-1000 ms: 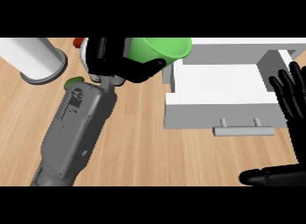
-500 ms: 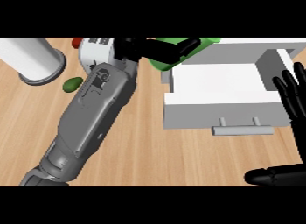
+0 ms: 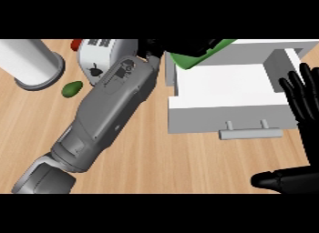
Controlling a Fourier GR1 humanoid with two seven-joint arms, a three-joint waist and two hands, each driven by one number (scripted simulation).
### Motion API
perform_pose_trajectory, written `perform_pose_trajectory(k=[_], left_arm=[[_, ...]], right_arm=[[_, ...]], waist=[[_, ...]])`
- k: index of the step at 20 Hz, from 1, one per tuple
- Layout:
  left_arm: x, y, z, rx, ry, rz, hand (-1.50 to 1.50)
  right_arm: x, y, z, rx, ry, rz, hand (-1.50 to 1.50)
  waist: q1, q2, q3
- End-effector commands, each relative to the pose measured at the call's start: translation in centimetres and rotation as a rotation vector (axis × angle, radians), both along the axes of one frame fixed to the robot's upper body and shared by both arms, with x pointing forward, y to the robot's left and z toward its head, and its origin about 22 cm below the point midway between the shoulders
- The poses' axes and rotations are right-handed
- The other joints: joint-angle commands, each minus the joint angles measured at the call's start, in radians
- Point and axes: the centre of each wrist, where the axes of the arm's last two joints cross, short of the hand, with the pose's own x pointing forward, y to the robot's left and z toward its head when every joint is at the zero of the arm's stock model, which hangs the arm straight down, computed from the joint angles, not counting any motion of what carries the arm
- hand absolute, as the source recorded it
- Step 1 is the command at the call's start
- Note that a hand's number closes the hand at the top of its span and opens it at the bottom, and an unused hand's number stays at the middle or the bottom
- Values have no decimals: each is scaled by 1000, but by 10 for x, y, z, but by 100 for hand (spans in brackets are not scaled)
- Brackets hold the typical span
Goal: Pick up the cup, place it into the drawer and close the drawer
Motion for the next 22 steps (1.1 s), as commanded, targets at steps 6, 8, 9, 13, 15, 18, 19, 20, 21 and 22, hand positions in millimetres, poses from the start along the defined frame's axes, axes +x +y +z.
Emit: perform_pose_trajectory(k=[6,8,9,13,15,18,19,20,21,22], left_arm=[[6,-6,-26,105,34,17,150],[4,-14,-21,148,50,5,150],[4,-8,-36,160,36,25,150],[1,-18,-28,183,52,25,150],[6,-17,-25,230,64,48,150],[2,-20,-32,302,36,65,150],[3,-24,-24,326,57,63,-150],[0,-24,-30,338,30,79,-150],[-2,-20,-42,329,48,77,-150],[-2,-19,-43,335,48,47,-150]], right_arm=[[6,1,3,16,-19,34,-150],[5,7,2,-3,-11,8,-150],[3,16,7,-2,-10,54,-150],[14,16,8,-3,-16,69,-150],[7,9,9,-4,-20,77,-150],[22,11,5,-12,-12,80,-150],[18,10,8,17,-18,78,-150],[9,19,19,18,-35,83,-150],[19,10,26,0,-37,72,-150],[20,17,7,19,-21,72,-150]], waist=[[-41,10,1],[-23,3,0],[-52,11,0],[-60,12,1],[-75,16,1],[-80,22,2],[-77,18,2],[-76,13,1],[-77,18,1],[-69,20,1]])
